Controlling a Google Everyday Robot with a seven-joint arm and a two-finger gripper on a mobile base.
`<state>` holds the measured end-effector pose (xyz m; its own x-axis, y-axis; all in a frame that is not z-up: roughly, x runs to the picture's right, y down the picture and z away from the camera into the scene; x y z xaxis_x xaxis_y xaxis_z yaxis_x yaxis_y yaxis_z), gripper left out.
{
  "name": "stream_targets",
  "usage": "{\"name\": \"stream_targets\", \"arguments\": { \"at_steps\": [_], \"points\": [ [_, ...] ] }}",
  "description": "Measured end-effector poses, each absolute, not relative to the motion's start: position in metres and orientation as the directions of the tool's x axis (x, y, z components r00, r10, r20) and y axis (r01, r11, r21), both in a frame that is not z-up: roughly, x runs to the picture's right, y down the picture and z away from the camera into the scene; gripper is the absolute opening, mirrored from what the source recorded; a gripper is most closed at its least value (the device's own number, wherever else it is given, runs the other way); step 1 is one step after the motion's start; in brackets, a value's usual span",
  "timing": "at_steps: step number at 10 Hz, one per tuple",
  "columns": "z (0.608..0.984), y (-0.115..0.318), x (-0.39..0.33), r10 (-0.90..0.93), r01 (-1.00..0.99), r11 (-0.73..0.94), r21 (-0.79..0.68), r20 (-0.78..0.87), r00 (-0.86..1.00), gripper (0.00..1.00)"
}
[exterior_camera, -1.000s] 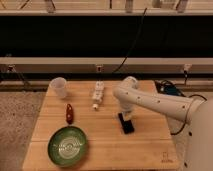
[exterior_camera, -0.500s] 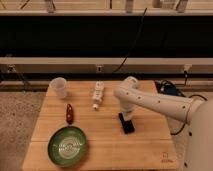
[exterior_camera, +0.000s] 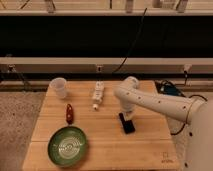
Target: Push the eraser across the table
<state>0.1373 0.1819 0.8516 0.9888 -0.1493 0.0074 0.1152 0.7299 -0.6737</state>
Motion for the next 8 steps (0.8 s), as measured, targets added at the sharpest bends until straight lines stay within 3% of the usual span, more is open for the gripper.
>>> {"name": "stream_targets", "arguments": {
  "at_steps": [8],
  "points": [
    [0.8507,0.1816,0.1402,-0.153,0.114,0.727,-0.677,0.002,0.988,0.0]
  ]
}}
